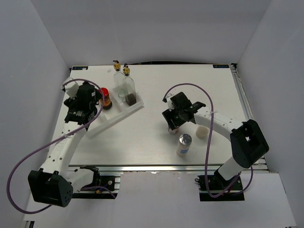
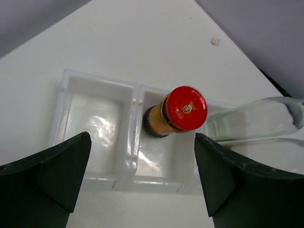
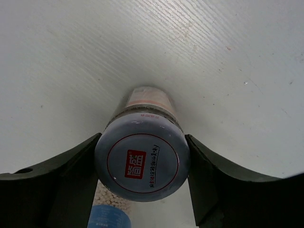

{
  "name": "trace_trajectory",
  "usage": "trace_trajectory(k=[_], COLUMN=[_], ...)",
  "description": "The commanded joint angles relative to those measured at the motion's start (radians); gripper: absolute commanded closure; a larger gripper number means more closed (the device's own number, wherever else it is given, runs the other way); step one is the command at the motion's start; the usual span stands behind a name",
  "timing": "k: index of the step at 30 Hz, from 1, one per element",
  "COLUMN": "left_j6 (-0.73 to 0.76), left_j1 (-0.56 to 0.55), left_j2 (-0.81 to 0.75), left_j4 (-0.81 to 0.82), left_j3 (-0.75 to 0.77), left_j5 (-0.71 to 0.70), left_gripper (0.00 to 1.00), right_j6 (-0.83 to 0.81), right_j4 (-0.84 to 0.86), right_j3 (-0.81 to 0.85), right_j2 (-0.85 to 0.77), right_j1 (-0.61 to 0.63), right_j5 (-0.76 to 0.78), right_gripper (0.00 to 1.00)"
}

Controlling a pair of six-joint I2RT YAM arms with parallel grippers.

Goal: Organize the condiment bottles

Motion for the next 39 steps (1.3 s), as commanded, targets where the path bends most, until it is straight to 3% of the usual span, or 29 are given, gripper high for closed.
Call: trace_trajectory(k=[1,3,6,8,14,18,23,27,31,39], left_j6=[-0.07,-0.087,-0.11,-0.118,-0.135,-0.151,-0.162,-0.164,-0.161,-0.155], left_j1=[0.006,0.006,0.006,0.006,0.006,0.004,0.006,0.006,0.004,0.006], left_j2=[-0.092,-0.136,-0.228,-0.278,-0.328,-0.344,-0.354,-0.368,-0.365,-0.348], left_j4=[-0.08,-0.092,-0.1,-0.11,-0.129,-0.115,-0.116,-0.101,-0.09,-0.069], left_j3=[-0.062,-0.094,-0.176,-0.222,-0.24,-0.262,-0.271,-0.282,-0.285,-0.297], left_j5=[0.003,0.014,0.011,0.003,-0.05,-0.058,-0.063,-0.057,-0.037,-0.014], left_gripper=[0.02,0.02,0.02,0.02,0.02,0.02,0.02,0.02,0.02,0.02], right_j6=[0.016,-0.019,-0.06,-0.079,-0.128,-0.134,-0.136,-0.09,-0.087,-0.091], right_j4=[-0.022,0.001,0.033,0.05,0.115,0.141,0.121,0.15,0.196,0.322], right_j3=[0.067,0.071,0.071,0.11,0.31,0.485,0.743,0.967,1.076,1.113], right_j2=[-0.014,-0.026,-0.055,-0.057,0.028,0.173,0.365,0.532,0.627,0.732], right_j1=[0.014,0.037,0.078,0.121,0.265,0.322,0.367,0.37,0.37,0.37], right_j5=[0.021,0.02,0.007,-0.028,-0.046,-0.086,-0.056,0.059,0.109,0.136], right_gripper=[0.49,0.65,0.82,0.86,0.9,0.91,0.92,0.93,0.93,0.93])
